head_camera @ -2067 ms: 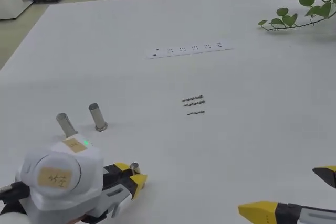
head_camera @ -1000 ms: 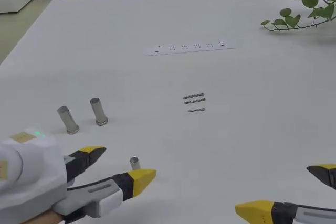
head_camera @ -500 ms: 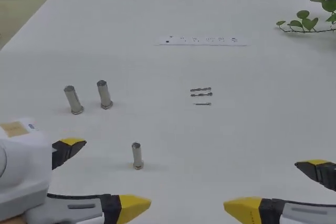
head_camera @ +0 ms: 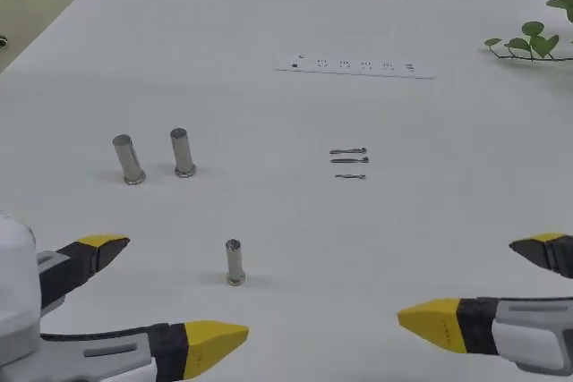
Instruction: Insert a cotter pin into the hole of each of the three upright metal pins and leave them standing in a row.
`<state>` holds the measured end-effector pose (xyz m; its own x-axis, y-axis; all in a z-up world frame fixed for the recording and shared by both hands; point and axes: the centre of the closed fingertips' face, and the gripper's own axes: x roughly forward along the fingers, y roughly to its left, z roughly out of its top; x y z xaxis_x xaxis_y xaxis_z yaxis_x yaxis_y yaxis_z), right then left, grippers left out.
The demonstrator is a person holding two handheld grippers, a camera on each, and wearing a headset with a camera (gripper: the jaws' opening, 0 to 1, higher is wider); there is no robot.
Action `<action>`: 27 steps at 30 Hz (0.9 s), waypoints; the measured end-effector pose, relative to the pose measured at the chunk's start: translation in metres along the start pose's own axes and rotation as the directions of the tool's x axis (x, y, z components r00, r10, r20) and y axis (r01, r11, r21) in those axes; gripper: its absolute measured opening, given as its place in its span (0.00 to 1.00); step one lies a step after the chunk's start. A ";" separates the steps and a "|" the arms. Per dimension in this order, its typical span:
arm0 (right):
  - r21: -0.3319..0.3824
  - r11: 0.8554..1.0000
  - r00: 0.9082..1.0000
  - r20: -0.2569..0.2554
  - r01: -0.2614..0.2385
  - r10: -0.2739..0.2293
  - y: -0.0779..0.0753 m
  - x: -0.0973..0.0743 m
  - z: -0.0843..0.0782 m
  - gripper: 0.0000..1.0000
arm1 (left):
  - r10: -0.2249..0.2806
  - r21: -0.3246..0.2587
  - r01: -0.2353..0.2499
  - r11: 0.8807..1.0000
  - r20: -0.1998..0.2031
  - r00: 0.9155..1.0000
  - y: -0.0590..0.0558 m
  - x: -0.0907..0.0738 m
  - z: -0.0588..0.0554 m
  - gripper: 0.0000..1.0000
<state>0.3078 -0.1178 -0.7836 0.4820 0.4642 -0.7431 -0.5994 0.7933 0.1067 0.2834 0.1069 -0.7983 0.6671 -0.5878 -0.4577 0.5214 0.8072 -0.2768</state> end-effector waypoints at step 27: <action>-0.455 0.872 0.954 -0.298 -0.178 0.039 -0.019 0.051 0.045 0.81 | -0.041 0.054 0.041 0.998 0.003 0.999 -0.018 -0.006 0.003 0.99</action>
<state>0.3722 -0.0914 -0.7938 0.2455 0.3564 -0.9015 -0.8997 0.4301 -0.0750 0.2717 0.0955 -0.7885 0.6467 -0.6206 -0.4434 0.5762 0.7784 -0.2490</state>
